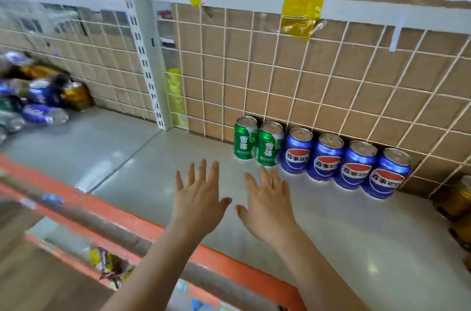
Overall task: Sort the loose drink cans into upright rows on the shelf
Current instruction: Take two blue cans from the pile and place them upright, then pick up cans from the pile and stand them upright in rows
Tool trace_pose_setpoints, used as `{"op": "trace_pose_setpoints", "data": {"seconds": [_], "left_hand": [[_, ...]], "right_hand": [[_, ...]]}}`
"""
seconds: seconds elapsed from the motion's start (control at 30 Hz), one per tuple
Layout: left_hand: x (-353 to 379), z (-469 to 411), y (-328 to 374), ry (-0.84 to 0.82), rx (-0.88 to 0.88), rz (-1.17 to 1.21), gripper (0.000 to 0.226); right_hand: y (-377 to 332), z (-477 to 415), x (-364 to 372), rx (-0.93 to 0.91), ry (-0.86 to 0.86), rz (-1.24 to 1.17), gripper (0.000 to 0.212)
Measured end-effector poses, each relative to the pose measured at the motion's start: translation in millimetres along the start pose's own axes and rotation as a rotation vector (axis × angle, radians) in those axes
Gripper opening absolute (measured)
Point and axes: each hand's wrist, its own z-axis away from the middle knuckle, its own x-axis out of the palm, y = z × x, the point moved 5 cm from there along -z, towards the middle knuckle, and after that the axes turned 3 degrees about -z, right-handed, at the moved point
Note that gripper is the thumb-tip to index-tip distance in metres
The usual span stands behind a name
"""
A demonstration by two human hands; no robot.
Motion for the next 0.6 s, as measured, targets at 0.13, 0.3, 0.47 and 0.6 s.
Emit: {"op": "trace_pose_setpoints", "data": {"seconds": [0.13,0.3,0.47,0.6], "left_hand": [[-10.6,27.9,-90.4,0.059,-0.090,-0.004,0.080],[-15.5,58.2,-210.6,0.120,-0.199,-0.034,0.082],[-7.5,87.3,-317.4,0.145,-0.317,-0.008,0.076],[-9.6,97.5,-369.8,0.179,-0.375,0.013,0.072]], "right_hand": [[-96.3,-9.1,15.8,-0.098,0.027,-0.020,0.071],[-219.7,-23.7,44.9,-0.213,0.032,-0.007,0.070],[-315.1,-30.0,67.0,-0.336,0.050,-0.017,0.063],[-368.7,-46.6,84.1,-0.417,0.013,0.003,0.061]]}}
